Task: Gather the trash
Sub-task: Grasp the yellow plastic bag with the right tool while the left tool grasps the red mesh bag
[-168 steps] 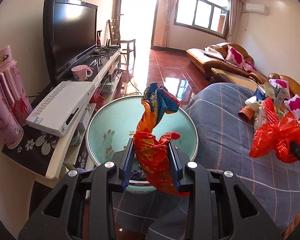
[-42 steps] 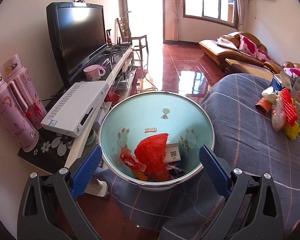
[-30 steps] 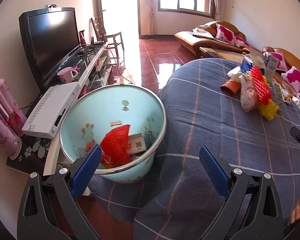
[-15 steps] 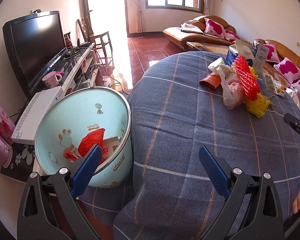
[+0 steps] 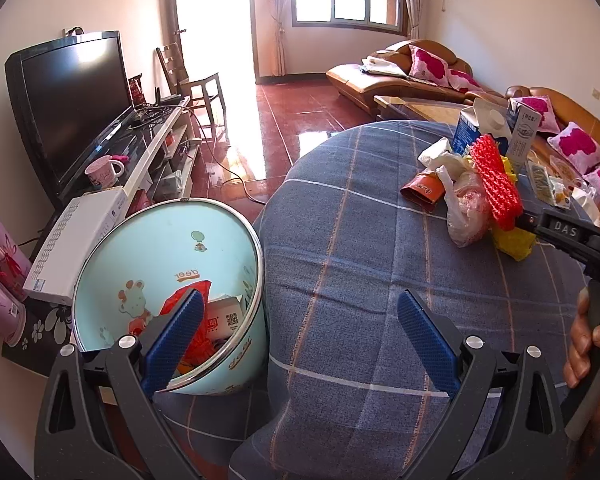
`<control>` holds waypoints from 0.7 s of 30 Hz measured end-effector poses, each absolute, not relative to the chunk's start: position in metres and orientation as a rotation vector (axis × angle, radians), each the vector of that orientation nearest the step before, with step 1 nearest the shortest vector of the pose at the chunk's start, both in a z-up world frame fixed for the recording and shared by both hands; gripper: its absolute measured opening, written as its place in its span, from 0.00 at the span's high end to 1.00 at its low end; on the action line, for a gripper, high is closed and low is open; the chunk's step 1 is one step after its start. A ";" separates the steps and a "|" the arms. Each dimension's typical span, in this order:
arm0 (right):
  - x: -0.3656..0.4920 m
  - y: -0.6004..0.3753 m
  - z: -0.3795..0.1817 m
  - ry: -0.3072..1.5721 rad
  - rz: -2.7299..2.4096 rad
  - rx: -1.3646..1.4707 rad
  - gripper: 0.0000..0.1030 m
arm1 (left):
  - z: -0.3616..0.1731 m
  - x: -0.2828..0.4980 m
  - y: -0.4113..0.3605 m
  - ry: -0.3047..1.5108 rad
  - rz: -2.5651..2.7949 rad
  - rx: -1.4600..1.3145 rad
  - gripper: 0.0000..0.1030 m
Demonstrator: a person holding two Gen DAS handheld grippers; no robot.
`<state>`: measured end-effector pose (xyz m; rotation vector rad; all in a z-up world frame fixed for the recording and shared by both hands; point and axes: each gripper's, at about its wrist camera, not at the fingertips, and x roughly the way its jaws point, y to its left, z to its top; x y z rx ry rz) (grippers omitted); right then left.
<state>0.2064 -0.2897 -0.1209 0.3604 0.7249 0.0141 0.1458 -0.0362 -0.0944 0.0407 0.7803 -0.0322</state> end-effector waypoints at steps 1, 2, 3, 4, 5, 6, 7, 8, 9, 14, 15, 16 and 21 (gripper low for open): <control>0.206 -0.290 -0.121 0.725 0.014 0.360 0.61 | -0.094 0.146 -0.035 0.781 -0.030 0.039 0.08; 0.212 -0.287 -0.125 0.745 0.019 0.357 0.61 | -0.094 0.146 -0.034 0.782 -0.029 0.037 0.08; 0.217 -0.285 -0.128 0.761 0.023 0.363 0.61 | -0.094 0.146 -0.033 0.784 -0.027 0.035 0.08; 0.220 -0.285 -0.132 0.772 0.031 0.373 0.61 | -0.094 0.147 -0.032 0.786 -0.025 0.033 0.08; 0.222 -0.284 -0.134 0.777 0.032 0.375 0.61 | -0.094 0.147 -0.032 0.786 -0.026 0.030 0.08; 0.222 -0.283 -0.134 0.775 0.027 0.370 0.62 | -0.094 0.147 -0.032 0.785 -0.030 0.029 0.08; 0.221 -0.283 -0.134 0.773 0.027 0.368 0.66 | -0.093 0.147 -0.033 0.782 -0.033 0.029 0.08; 0.220 -0.283 -0.133 0.773 0.030 0.365 0.68 | -0.093 0.147 -0.035 0.779 -0.037 0.031 0.08; 0.219 -0.283 -0.132 0.774 0.033 0.357 0.72 | -0.092 0.147 -0.037 0.776 -0.042 0.031 0.08; 0.208 -0.286 -0.126 0.765 0.039 0.326 0.86 | -0.085 0.148 -0.053 0.758 -0.076 0.040 0.08; 0.202 -0.287 -0.124 0.758 0.035 0.327 0.86 | -0.084 0.148 -0.058 0.753 -0.087 0.043 0.08; 0.197 -0.290 -0.121 0.746 0.029 0.325 0.86 | -0.083 0.148 -0.062 0.750 -0.099 0.045 0.09; 0.157 -0.304 -0.097 0.660 -0.037 0.291 0.86 | -0.079 0.150 -0.091 0.745 -0.168 0.042 0.11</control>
